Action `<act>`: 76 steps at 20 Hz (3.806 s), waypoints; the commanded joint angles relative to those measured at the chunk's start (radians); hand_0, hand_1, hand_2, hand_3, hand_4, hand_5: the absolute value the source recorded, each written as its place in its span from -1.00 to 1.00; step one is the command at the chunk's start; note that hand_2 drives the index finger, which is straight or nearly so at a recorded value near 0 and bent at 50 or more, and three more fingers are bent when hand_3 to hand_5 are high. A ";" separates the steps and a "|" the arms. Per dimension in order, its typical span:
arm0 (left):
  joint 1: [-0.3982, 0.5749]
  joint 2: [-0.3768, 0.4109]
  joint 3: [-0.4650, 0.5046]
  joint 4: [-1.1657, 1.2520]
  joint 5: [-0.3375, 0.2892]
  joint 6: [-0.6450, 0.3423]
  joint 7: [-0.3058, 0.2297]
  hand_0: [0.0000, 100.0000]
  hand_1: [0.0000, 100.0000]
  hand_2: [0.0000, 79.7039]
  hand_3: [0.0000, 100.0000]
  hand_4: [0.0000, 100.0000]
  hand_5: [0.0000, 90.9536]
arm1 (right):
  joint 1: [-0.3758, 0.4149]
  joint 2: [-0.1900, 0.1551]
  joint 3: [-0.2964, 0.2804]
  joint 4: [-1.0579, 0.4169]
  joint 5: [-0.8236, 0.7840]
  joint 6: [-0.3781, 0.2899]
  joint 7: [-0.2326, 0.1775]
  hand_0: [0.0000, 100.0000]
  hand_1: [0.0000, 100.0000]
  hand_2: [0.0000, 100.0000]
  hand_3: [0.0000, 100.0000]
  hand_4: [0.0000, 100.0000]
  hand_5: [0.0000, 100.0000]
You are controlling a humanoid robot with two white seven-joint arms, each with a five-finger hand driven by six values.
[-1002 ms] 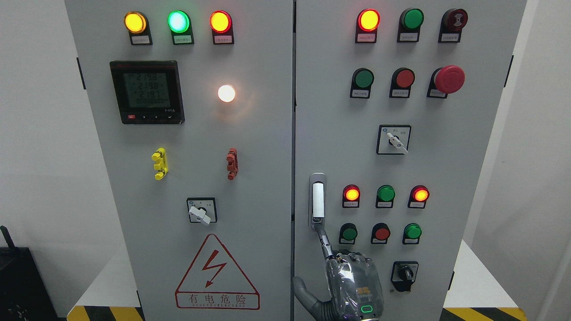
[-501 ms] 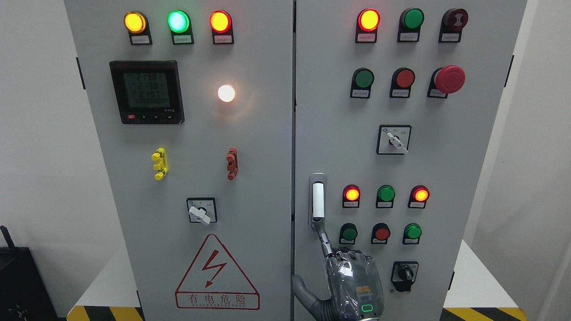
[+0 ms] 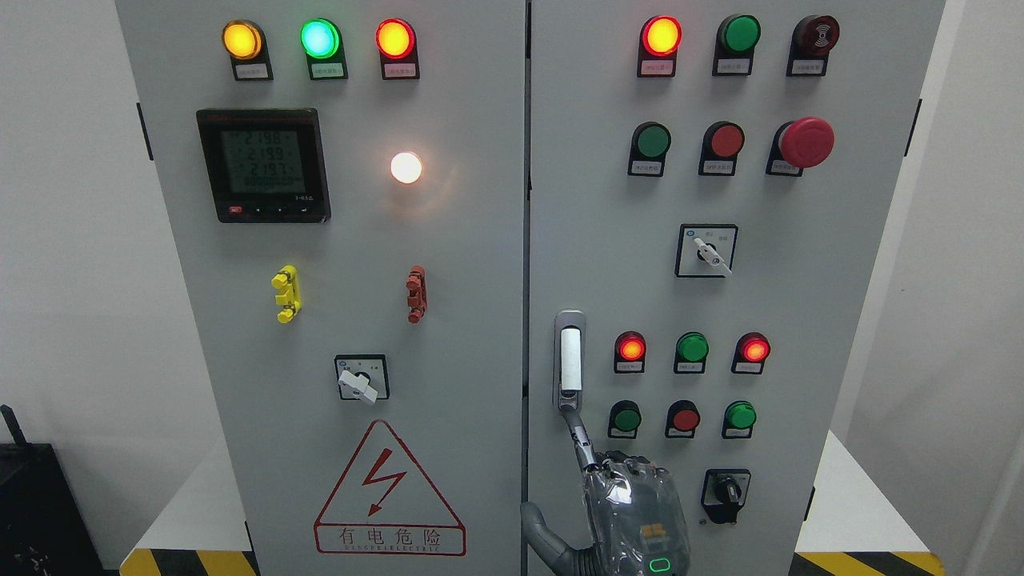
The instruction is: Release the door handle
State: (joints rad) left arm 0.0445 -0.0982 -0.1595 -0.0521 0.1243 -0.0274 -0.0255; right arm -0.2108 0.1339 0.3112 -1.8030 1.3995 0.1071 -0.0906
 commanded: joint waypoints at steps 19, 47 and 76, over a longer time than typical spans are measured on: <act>0.000 0.000 0.000 0.000 0.000 -0.002 -0.001 -1.00 -1.00 -0.92 -0.65 -0.74 -1.00 | 0.100 -0.002 0.012 -0.255 -0.054 -0.093 -0.005 -0.24 -0.27 -0.68 0.47 0.41 0.26; 0.000 0.000 0.000 0.000 0.000 0.000 -0.001 -1.00 -1.00 -0.92 -0.65 -0.75 -1.00 | 0.019 0.000 -0.055 -0.227 0.079 0.012 0.115 -0.84 -0.45 0.57 0.77 0.38 -0.02; 0.000 0.000 0.000 0.000 0.000 0.000 -0.001 -1.00 -1.00 -0.92 -0.66 -0.74 -1.00 | -0.159 0.003 -0.017 -0.110 0.142 0.152 0.210 -0.81 -0.45 0.61 0.86 0.43 0.01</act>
State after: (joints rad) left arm 0.0445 -0.0982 -0.1595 -0.0521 0.1243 -0.0256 -0.0255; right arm -0.3293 0.1346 0.2846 -1.9533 1.5325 0.2571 0.1148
